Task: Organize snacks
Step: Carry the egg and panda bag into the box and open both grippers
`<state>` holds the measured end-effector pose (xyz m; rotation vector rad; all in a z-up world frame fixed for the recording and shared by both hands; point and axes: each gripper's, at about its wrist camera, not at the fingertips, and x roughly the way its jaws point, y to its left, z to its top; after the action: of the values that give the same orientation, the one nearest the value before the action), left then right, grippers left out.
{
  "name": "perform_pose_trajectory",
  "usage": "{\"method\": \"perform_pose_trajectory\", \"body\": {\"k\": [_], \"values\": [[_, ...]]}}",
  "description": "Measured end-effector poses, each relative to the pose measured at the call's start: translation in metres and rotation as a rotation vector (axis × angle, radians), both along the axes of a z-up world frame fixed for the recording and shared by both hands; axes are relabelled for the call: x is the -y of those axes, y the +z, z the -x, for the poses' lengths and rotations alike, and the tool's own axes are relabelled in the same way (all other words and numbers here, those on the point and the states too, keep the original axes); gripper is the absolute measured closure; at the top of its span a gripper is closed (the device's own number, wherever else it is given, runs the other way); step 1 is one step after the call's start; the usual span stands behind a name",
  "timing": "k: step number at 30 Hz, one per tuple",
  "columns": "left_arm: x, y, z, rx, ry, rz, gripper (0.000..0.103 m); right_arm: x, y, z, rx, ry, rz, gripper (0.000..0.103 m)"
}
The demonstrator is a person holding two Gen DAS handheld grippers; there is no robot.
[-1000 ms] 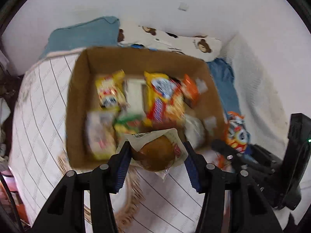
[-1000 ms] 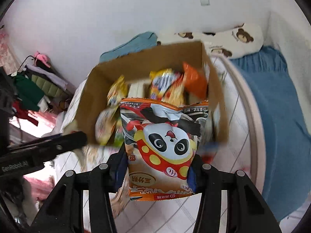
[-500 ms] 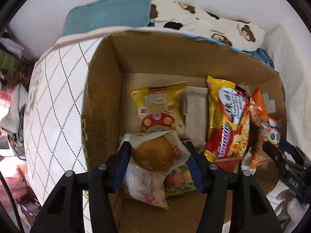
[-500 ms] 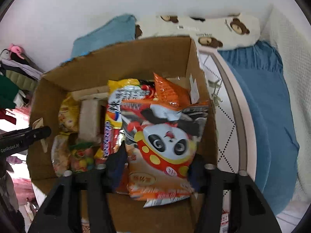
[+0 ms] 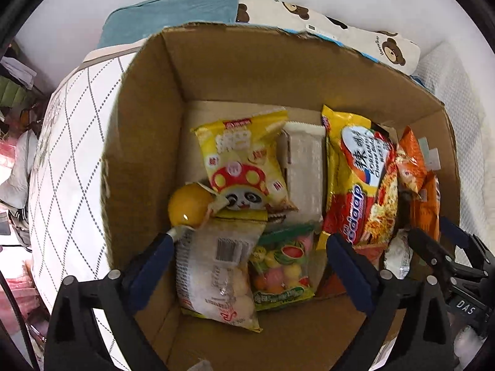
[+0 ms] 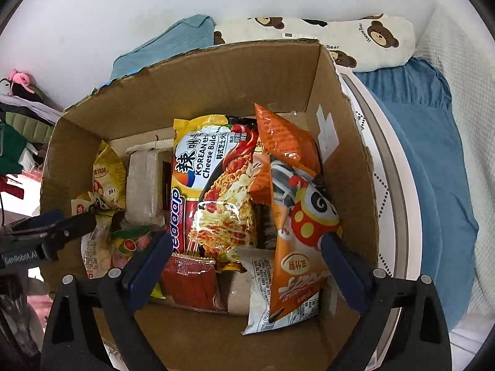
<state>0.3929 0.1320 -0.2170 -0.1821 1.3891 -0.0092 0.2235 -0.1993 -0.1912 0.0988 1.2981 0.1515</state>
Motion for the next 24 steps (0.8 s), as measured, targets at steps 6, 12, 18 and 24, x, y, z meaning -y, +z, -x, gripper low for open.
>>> {"method": "perform_pose_trajectory", "body": {"k": [6, 12, 18, 24], "values": [[0.002, 0.013, 0.015, 0.056, 0.024, -0.046, 0.002, -0.007, 0.005, 0.01, 0.013, 0.014, 0.029, 0.005], [0.006, 0.034, 0.034, 0.129, 0.033, -0.09, 0.002, -0.011, 0.017, 0.027, 0.046, 0.02, 0.046, 0.005], [0.011, 0.056, 0.058, 0.207, 0.044, -0.097, 0.002, -0.01, 0.041, 0.051, 0.119, 0.026, 0.05, 0.005], [0.017, 0.079, 0.095, 0.288, 0.055, -0.106, 0.002, -0.007, 0.075, 0.083, 0.218, 0.033, 0.061, 0.005]]}}
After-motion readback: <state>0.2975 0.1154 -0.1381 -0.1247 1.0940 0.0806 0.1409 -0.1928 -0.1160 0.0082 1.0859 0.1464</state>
